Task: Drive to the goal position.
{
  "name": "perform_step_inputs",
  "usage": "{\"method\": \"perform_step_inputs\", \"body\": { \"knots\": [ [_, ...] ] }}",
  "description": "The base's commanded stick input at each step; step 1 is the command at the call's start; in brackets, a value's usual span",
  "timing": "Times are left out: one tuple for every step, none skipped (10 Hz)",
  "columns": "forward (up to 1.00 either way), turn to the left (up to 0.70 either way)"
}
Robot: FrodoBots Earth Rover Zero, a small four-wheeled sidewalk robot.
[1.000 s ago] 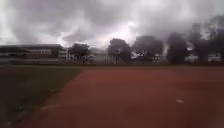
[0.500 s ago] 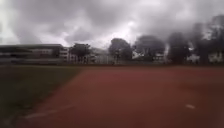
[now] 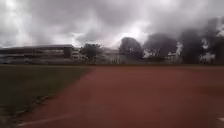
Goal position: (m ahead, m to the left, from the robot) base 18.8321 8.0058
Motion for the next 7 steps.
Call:
{"method": "perform_step_inputs", "body": {
  "knots": [
    [0.7,0.0],
    [0.7,0.0],
    [0.7,0.0],
    [0.7,0.0],
    [0.7,0.0],
    [0.7,0.0],
    [0.7,0.0]
  ]
}}
